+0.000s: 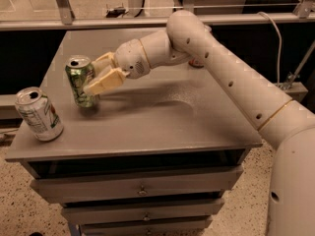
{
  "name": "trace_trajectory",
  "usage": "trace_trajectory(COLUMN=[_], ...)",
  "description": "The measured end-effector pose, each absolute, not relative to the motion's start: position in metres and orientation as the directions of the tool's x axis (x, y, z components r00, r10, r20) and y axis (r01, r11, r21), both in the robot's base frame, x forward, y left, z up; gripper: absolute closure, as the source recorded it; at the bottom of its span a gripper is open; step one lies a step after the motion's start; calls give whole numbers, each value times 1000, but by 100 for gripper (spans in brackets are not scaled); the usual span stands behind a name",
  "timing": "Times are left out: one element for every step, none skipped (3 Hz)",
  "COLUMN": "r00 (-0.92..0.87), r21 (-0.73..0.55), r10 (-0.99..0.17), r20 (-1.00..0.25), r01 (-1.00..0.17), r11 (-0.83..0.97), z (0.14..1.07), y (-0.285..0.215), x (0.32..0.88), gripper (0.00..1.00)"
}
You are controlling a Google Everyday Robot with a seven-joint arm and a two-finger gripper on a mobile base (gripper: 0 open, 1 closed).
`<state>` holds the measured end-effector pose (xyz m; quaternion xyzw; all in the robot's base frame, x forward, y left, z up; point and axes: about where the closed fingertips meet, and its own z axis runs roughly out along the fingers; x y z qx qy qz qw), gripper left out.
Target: Move green can near 7up can
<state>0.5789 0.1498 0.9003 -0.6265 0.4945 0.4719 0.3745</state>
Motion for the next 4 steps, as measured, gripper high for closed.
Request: trace_trajectory(r00=[116,157,180,191], r21=[-28,-52,-67,-73], r10=[-259,-261,-266,-269], r20=[-959,-953,-947,-944], r01=[-947,-929,-920,-916], r11=[-319,-366,-386,-394], z=[891,888,884,881], y=[155,160,163,164], x=[560,550,545,541], gripper=[75,50,27,5])
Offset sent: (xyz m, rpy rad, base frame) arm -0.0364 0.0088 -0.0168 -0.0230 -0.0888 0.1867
